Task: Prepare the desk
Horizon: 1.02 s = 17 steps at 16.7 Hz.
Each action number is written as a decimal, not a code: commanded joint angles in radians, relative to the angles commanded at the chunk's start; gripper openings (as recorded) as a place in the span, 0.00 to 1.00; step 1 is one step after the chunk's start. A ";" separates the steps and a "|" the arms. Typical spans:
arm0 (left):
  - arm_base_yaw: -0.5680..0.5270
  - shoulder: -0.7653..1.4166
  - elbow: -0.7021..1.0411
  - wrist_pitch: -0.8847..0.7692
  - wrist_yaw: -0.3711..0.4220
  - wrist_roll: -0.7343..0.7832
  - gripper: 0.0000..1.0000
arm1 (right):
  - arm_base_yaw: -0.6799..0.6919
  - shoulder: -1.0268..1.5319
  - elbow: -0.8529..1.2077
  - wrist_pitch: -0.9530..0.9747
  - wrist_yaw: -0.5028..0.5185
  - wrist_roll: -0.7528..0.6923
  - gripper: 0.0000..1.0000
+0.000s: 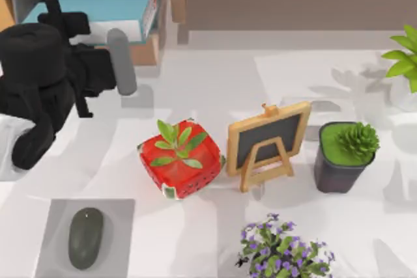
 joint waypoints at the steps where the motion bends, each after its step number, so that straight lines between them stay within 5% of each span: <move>1: 0.030 0.038 0.022 0.016 0.007 0.036 0.00 | 0.000 0.000 0.000 0.000 0.000 0.000 1.00; 17: 0.086 0.201 0.179 0.024 0.037 0.093 0.00 | 0.000 0.000 0.000 0.000 0.000 0.000 1.00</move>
